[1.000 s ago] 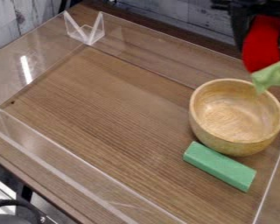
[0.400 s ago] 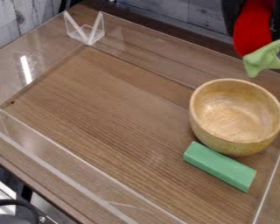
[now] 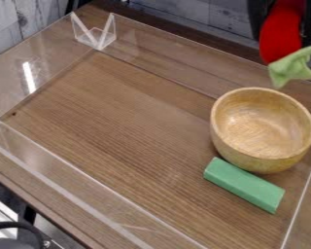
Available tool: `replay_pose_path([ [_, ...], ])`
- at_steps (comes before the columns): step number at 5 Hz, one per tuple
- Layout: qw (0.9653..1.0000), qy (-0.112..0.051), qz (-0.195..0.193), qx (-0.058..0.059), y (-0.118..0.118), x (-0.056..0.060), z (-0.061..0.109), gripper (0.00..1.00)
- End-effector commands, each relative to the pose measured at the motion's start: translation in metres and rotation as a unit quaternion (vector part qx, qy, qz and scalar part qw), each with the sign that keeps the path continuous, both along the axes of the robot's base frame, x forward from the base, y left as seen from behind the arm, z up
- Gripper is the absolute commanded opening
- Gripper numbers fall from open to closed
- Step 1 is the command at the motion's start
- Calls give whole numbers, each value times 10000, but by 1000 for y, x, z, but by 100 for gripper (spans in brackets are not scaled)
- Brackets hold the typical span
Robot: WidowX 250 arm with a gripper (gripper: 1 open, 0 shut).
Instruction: Move the red object to the left side of the table
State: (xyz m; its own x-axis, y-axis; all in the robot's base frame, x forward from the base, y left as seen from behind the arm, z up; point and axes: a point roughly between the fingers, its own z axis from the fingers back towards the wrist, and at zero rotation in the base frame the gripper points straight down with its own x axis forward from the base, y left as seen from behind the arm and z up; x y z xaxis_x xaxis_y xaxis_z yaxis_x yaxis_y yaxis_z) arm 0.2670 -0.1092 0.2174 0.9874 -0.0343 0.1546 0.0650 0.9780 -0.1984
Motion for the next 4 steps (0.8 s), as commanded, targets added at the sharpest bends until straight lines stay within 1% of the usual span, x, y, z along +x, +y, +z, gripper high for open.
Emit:
replay_pose_path([
  [1,9993,-317,-172,-113,8,-6,16,0],
  [2,9992,-284,-271,-111,21,-13,9,0],
  [3,9997,-235,-102,-11,62,-13,4,0],
  [4,9998,-163,-131,76,84,-22,-9,0],
])
